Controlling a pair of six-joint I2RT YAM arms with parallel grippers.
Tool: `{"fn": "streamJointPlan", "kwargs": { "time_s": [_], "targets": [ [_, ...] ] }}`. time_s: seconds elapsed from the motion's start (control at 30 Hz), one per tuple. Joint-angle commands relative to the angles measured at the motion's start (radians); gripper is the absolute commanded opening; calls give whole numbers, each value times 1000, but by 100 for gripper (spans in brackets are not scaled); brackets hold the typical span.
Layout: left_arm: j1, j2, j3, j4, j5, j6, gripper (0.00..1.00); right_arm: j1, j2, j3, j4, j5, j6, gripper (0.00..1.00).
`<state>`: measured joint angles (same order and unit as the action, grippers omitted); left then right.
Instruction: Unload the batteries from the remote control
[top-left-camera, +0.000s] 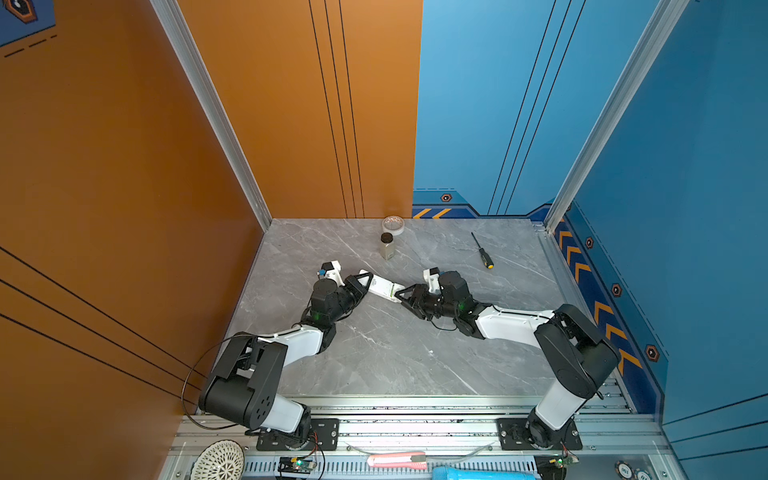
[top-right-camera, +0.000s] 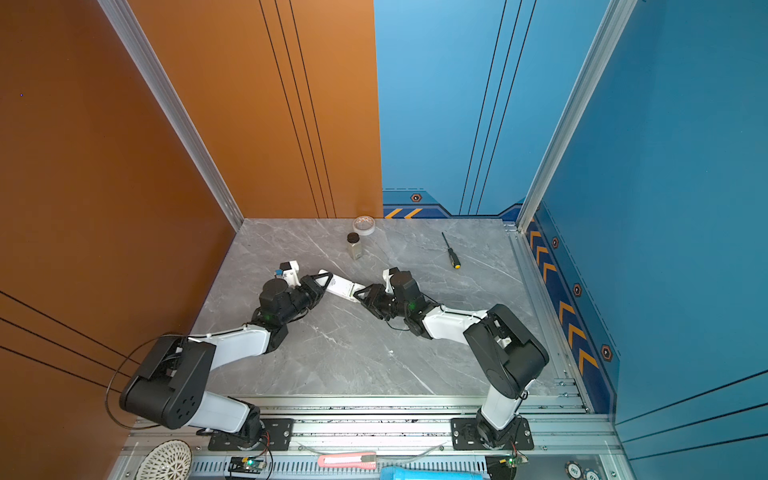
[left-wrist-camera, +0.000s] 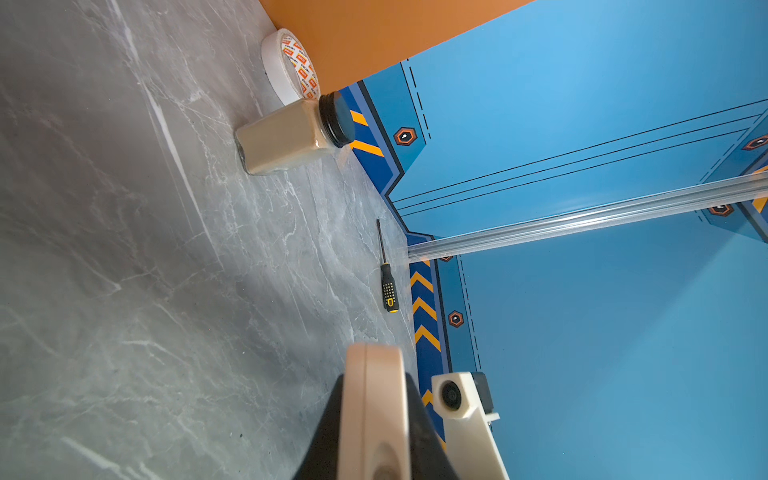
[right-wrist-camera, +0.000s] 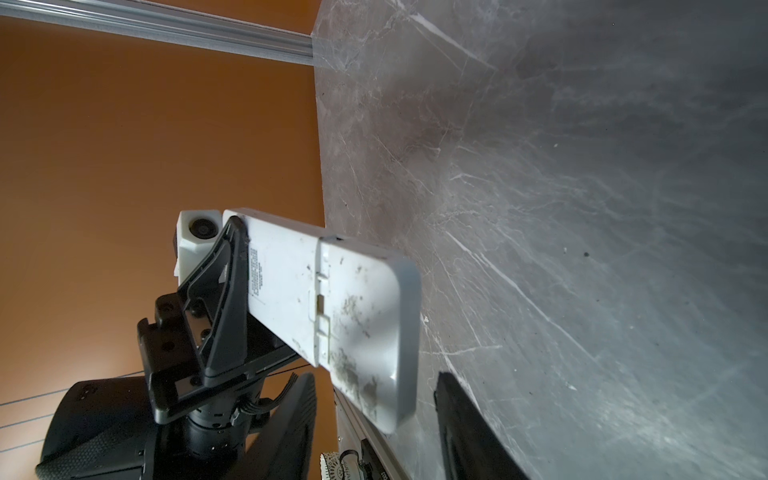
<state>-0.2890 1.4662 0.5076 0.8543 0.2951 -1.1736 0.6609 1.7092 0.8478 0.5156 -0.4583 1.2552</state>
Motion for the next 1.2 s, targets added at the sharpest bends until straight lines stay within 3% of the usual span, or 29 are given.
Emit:
{"fn": "streamJointPlan", "kwargs": {
  "time_s": [0.0,0.23,0.43,0.53,0.9,1.0,1.07,1.17],
  "targets": [
    [-7,-24,-1,-16,-6,41,0,-4,-21,-5,-7,27,-14,43],
    [-16,-54,3,-86,-12,81,0,-4,-32,-18,24,32,2,31],
    [-21,-69,9,-138,-17,112,0,-1,-25,-18,58,13,11,29],
    [-31,-75,18,-177,-23,136,0,3,-15,-21,74,7,16,20],
    [-45,-102,42,-296,-34,206,0,6,-24,-28,44,-31,4,6],
    [-41,-114,40,-330,-51,225,0,-2,-53,-30,-4,-20,-19,11],
    [-34,-116,32,-334,-58,227,0,-11,-86,-17,-112,2,-64,13],
    [-31,-98,31,-311,-28,227,0,-30,-143,18,-315,50,-159,24]
  ]
}}
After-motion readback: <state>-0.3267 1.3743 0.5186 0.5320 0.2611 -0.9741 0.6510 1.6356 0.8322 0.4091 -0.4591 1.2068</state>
